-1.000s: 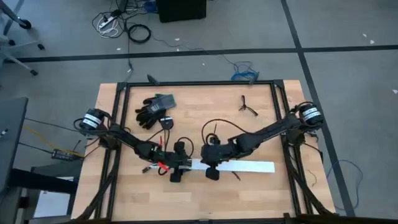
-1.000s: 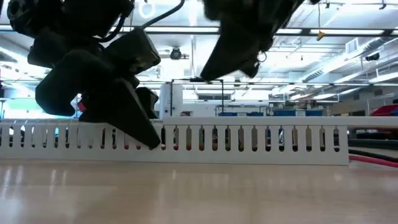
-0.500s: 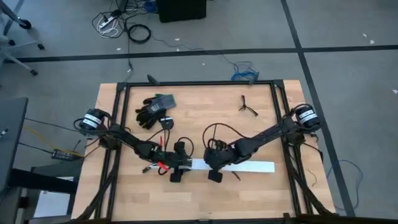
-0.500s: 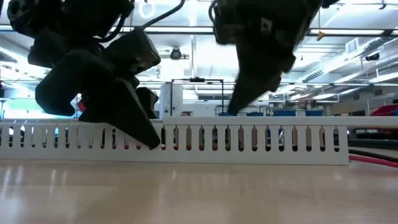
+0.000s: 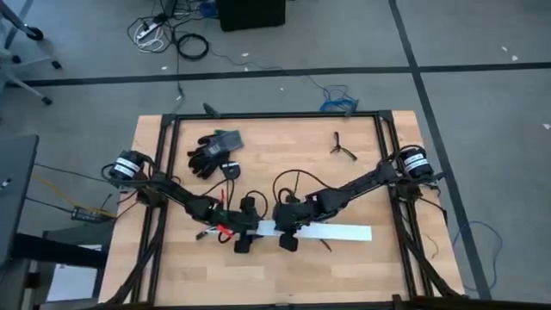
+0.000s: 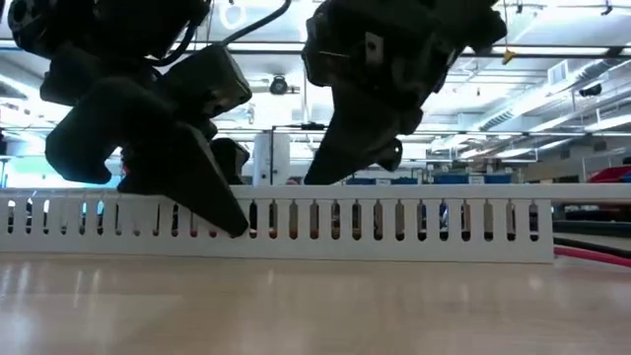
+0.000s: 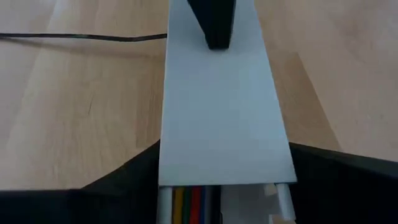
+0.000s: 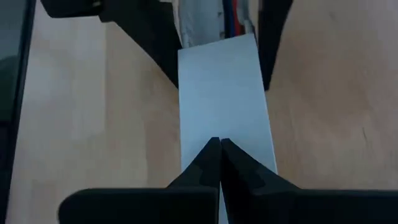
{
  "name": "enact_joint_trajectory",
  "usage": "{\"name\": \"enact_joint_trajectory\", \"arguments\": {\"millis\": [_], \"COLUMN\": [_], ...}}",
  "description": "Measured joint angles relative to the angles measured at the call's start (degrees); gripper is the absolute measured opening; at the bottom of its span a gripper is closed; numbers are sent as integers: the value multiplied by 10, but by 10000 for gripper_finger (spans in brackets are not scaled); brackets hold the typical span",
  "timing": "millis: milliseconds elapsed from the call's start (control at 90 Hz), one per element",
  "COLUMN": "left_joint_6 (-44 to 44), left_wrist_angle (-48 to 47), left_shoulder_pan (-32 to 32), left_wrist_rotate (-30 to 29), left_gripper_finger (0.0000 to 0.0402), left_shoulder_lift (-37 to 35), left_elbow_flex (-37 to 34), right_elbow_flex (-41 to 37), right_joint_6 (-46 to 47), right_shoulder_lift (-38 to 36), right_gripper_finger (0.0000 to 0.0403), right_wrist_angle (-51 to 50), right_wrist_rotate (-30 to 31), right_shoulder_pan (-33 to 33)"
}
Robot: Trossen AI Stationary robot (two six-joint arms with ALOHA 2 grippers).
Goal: Ziptie cables
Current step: Close the white cable duct cover
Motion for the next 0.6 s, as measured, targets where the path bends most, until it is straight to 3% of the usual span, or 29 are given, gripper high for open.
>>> {"name": "enact_joint_trajectory", "arguments": {"millis": [211,600], "left_joint_6": [60,18], "left_wrist_angle": [-7,-134], "left_shoulder_pan": [-11,-15], "left_wrist_rotate": [4,26], "left_gripper_finger": [273,319], "left_shoulder_lift": [-3,-85], "left_elbow_flex": [1,5], "right_elbow_flex": [0,-1], "right_joint_6": [-8,-17], "right_shoulder_lift": [3,3], "right_gripper_finger": [0,0], "right_wrist_angle": [4,1], "right_wrist_rotate": [-5,-7], "right_shoulder_pan": [-1,4]}}
